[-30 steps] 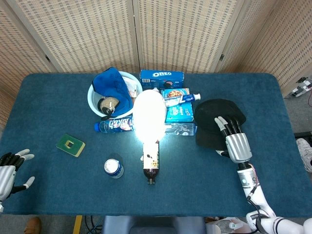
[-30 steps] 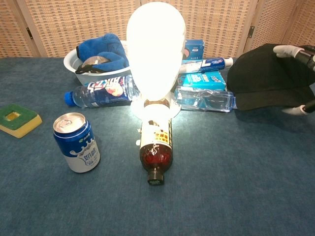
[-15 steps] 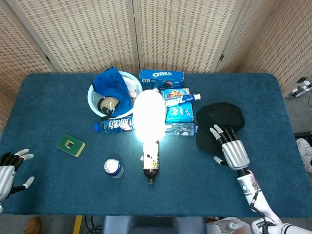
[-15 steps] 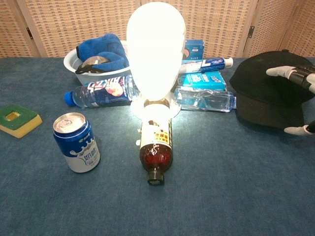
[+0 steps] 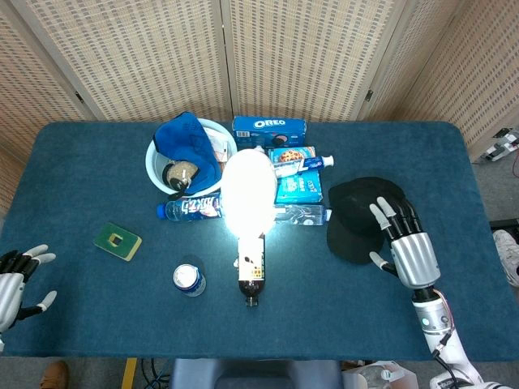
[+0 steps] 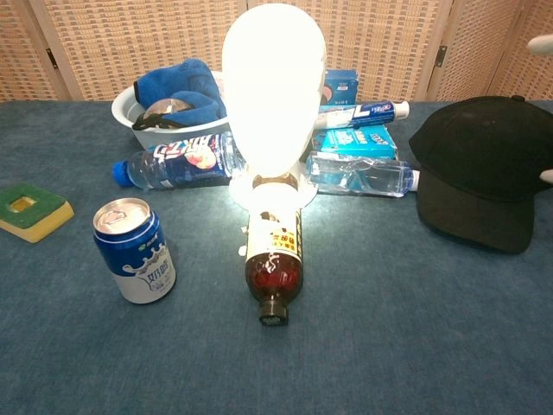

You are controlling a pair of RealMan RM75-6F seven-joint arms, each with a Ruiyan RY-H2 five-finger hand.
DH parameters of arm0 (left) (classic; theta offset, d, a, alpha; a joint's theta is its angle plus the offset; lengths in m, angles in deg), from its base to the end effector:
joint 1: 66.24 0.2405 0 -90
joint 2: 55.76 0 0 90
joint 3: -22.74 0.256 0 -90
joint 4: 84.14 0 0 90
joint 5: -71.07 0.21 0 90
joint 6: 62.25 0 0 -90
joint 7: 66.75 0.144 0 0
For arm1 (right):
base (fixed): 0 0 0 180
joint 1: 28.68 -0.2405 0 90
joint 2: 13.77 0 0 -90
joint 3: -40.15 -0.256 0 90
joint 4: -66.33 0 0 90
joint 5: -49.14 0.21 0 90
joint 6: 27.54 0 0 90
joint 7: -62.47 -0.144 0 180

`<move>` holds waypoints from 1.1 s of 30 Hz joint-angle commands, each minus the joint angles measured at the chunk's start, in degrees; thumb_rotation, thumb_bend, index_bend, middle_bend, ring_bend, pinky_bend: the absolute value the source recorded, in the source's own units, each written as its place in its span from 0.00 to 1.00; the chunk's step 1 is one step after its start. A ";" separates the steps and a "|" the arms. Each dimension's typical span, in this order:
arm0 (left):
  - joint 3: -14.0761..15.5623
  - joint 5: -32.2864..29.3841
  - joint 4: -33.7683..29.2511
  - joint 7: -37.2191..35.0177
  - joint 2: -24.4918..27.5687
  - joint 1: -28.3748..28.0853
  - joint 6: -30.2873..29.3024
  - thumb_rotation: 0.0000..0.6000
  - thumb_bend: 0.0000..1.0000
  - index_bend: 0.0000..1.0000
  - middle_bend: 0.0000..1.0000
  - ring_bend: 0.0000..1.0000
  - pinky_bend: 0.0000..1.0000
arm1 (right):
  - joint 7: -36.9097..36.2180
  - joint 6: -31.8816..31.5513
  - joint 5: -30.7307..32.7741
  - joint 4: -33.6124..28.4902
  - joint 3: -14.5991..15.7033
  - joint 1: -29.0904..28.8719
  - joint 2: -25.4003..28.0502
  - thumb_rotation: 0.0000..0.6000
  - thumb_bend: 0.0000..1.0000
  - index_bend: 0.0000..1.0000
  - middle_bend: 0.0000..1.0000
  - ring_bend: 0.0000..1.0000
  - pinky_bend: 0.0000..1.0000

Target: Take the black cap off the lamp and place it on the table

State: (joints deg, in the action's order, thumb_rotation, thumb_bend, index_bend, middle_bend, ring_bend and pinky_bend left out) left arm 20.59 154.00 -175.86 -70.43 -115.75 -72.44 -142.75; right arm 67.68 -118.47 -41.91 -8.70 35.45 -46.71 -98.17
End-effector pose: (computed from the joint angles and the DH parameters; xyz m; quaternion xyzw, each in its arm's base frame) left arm -0.3270 0.1860 0.1757 -0.5979 -0.4128 -0.3560 0.5876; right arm -0.2586 -0.2524 0.0825 0.6247 -0.2542 0.4936 0.5491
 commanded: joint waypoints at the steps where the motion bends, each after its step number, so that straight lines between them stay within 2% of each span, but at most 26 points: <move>1: -0.05 -0.29 0.20 0.05 -0.14 -0.06 0.24 1.00 0.23 0.26 0.17 0.17 0.07 | -0.48 -2.22 0.32 -2.93 -1.57 1.48 2.79 1.00 0.00 0.06 0.14 0.02 0.01; 3: -0.08 -0.41 0.32 0.09 -0.26 -0.11 0.36 1.00 0.23 0.26 0.17 0.17 0.07 | -0.92 -2.10 0.73 -4.65 -1.64 2.01 4.43 1.00 0.01 0.16 0.20 0.08 0.06; 6: -0.23 -0.45 0.68 0.24 -0.59 -0.12 0.12 1.00 0.23 0.26 0.17 0.17 0.07 | 0.32 -2.12 1.41 -7.24 -1.79 3.08 7.80 1.00 0.01 0.25 0.25 0.13 0.14; 12: -0.52 -0.11 1.45 1.26 -1.58 -0.02 -0.97 1.00 0.23 0.26 0.17 0.17 0.07 | 0.69 -2.26 2.01 -12.07 -1.14 5.38 13.48 1.00 0.01 0.36 0.31 0.20 0.20; 22: -0.39 0.05 0.84 1.37 -1.56 0.28 -1.44 1.00 0.23 0.26 0.17 0.17 0.07 | -1.11 1.73 2.78 -17.66 2.64 8.55 20.67 1.00 0.01 0.36 0.32 0.21 0.22; 27: -0.29 0.03 0.77 1.18 -1.61 0.45 -1.52 1.00 0.23 0.26 0.17 0.17 0.07 | -2.40 4.01 2.75 -18.57 4.43 9.52 22.35 1.00 0.01 0.36 0.32 0.21 0.22; 33: -0.14 0.22 0.63 1.16 -1.70 0.69 -1.85 1.00 0.23 0.26 0.17 0.17 0.07 | -3.75 4.68 2.06 -18.16 5.18 10.30 22.45 1.00 0.01 0.36 0.31 0.21 0.22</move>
State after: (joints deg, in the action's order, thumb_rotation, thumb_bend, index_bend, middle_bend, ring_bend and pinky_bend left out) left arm 20.45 154.21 -175.23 -69.26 -117.45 -71.75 -144.59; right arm 64.06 -113.92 -39.78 -26.92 40.53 -36.49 -75.73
